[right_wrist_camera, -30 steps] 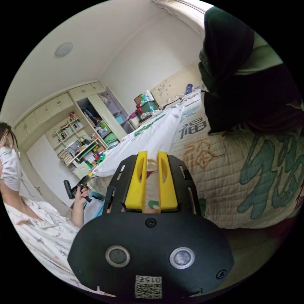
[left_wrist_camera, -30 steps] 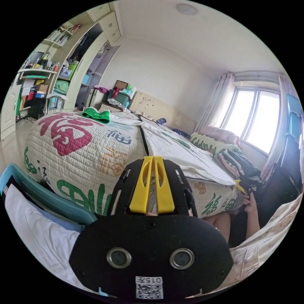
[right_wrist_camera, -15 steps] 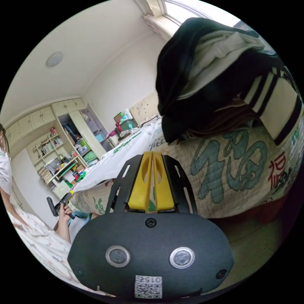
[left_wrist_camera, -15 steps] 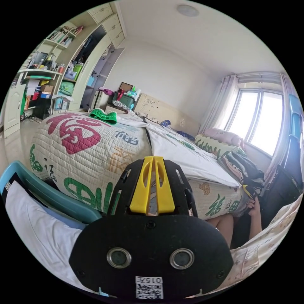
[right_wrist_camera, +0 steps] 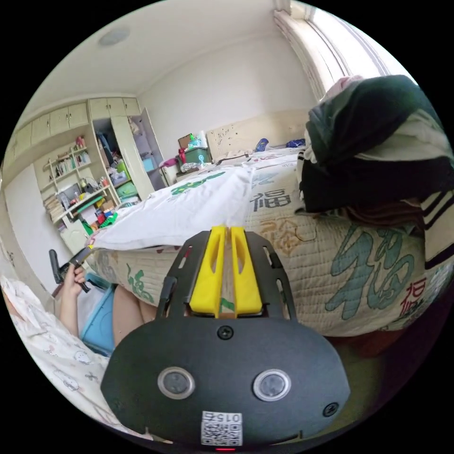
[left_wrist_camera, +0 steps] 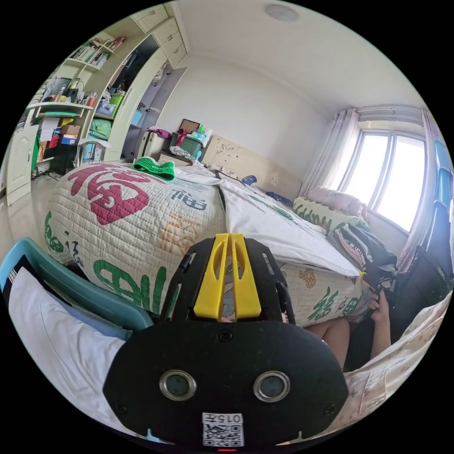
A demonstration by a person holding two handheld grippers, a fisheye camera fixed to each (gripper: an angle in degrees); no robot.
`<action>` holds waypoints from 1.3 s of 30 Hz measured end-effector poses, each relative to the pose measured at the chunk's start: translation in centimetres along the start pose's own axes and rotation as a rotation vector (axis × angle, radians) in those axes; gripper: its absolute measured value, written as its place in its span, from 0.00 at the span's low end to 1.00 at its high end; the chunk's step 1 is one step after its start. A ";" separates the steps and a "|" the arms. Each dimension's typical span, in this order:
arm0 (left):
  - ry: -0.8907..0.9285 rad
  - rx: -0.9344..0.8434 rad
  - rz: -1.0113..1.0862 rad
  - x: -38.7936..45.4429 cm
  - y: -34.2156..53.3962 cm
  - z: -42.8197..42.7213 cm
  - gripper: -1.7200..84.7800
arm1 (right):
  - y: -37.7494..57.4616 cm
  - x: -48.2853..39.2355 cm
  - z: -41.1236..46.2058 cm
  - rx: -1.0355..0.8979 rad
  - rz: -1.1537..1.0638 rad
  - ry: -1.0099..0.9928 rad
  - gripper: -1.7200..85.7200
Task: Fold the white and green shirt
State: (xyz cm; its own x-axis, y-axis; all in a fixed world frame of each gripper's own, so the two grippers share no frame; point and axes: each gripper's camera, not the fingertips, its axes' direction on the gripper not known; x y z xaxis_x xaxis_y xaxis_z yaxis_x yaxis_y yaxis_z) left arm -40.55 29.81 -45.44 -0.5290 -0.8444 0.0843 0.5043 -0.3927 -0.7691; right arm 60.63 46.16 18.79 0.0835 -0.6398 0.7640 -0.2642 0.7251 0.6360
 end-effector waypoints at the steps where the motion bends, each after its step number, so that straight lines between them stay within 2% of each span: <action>1: -0.003 0.011 -0.002 -0.2 0.1 -0.2 0.02 | 0.4 -0.1 0.3 0.007 -0.003 0.016 0.04; 4: 0.008 0.035 0.001 -1.4 0.4 -0.7 0.02 | 2.8 0.8 1.1 0.038 0.008 0.085 0.03; 10: -0.019 -0.021 -0.005 -4.8 3.3 2.7 0.02 | 7.8 3.0 7.4 -0.023 0.041 0.069 0.02; 21: -0.147 -0.064 0.120 -7.1 9.6 8.1 0.02 | 17.7 -2.9 19.6 -0.060 -0.165 0.338 0.02; 28: -0.186 -0.080 0.107 -10.7 14.0 9.7 0.04 | 23.8 -1.9 23.2 -0.025 -0.163 0.317 0.03; 33: -0.071 -0.135 -0.005 -16.4 17.2 11.0 0.07 | 28.2 -1.0 25.0 -0.006 -0.147 0.278 0.03; 35: -0.083 -0.167 -0.022 -18.2 18.3 11.3 0.08 | 29.6 -1.0 25.5 -0.003 -0.148 0.275 0.03; 39: -0.134 -0.054 0.031 -20.2 21.2 8.9 0.08 | 32.7 -1.3 26.5 0.002 -0.151 0.265 0.03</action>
State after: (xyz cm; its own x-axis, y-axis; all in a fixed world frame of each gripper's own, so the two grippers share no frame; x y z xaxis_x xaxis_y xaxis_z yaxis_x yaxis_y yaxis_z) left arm -13.08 35.28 -57.81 -0.4166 -0.8981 0.1411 0.4792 -0.3489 -0.8054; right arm 26.42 63.94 35.74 0.3692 -0.6512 0.6630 -0.2317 0.6264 0.7443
